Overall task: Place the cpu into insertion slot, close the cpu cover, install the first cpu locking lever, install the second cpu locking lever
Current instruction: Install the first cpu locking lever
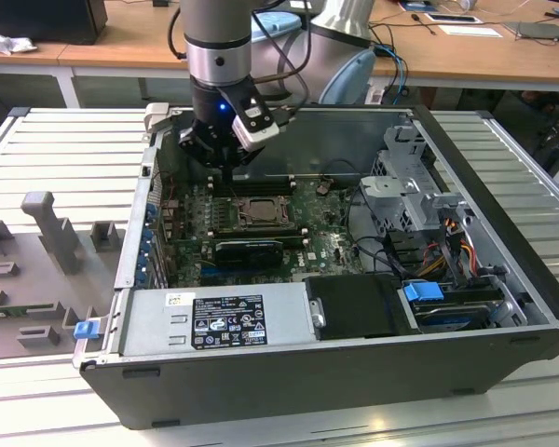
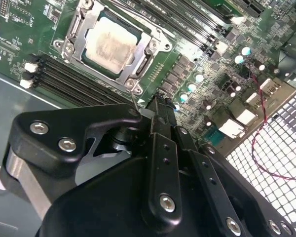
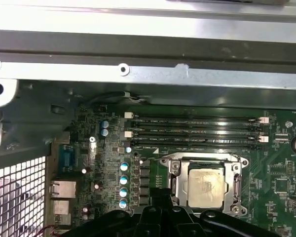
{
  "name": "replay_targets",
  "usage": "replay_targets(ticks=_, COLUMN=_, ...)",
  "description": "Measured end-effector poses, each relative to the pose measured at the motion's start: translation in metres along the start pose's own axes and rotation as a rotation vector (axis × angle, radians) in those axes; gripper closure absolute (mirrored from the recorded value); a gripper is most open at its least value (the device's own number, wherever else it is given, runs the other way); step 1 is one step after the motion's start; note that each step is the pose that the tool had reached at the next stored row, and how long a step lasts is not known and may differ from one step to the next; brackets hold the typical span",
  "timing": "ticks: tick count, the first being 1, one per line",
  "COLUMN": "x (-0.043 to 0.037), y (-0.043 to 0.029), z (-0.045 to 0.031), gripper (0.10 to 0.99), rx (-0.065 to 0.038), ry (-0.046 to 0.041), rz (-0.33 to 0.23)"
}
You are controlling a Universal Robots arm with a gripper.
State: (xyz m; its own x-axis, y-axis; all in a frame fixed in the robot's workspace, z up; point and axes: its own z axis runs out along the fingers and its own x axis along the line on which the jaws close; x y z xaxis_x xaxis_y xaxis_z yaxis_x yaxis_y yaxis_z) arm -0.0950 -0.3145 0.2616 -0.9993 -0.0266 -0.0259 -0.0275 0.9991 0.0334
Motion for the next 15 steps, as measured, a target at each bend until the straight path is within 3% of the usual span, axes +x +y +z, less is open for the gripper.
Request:
replay_targets(ticks=8, x=0.0155, y=0.0006, z=-0.0001, gripper=0.98, rx=0.0, ry=-0.0002, rz=0.0)
replay_targets(ticks=15, x=0.0221, y=0.0051, z=0.002, gripper=0.98, rx=-0.001, ry=0.0, rz=0.0)
